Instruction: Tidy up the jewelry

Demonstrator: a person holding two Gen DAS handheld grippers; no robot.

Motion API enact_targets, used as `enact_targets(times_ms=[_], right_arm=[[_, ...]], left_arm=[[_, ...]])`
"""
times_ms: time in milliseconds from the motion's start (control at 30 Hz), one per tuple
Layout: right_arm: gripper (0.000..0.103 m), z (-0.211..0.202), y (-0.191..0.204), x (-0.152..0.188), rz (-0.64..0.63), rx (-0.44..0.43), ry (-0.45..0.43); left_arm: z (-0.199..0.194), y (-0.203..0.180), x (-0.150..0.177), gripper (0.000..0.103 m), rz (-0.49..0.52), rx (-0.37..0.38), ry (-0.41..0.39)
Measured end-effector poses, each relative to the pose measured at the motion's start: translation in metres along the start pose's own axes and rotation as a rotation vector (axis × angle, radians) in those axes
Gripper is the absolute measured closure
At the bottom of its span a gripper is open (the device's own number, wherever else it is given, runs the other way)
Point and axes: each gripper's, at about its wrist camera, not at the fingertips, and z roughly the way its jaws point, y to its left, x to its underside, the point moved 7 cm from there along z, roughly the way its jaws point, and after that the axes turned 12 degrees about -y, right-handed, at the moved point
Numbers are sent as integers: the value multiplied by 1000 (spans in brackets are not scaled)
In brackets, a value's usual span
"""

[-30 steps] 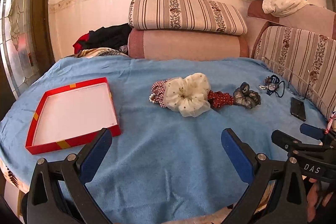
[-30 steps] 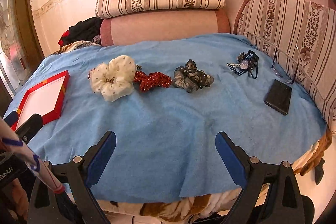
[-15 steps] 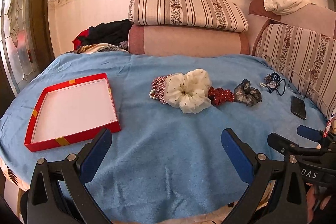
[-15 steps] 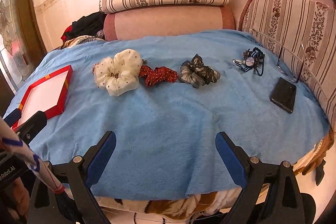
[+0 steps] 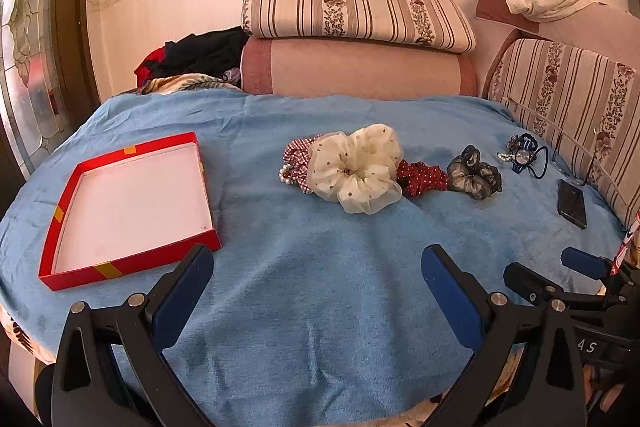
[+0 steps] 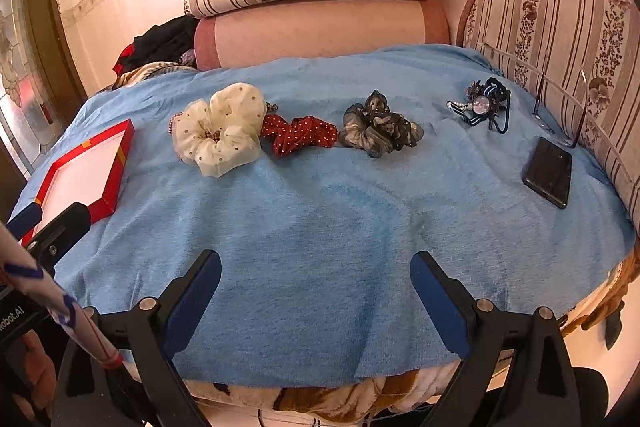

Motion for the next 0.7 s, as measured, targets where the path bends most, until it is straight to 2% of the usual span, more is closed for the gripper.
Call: enact_targets(times_ms=[333,533,700], right_arm=[[5,22,-19,-12,59,-8,35],[5,55,-49,-52,126,33,31],[5,93,-72,-88,184,60,29]], left_arm=[[34,-2,-2,0,-17,40,61],[82,18,-30,0,-82,43,85],[129,22,-48,0,-109,94,120]])
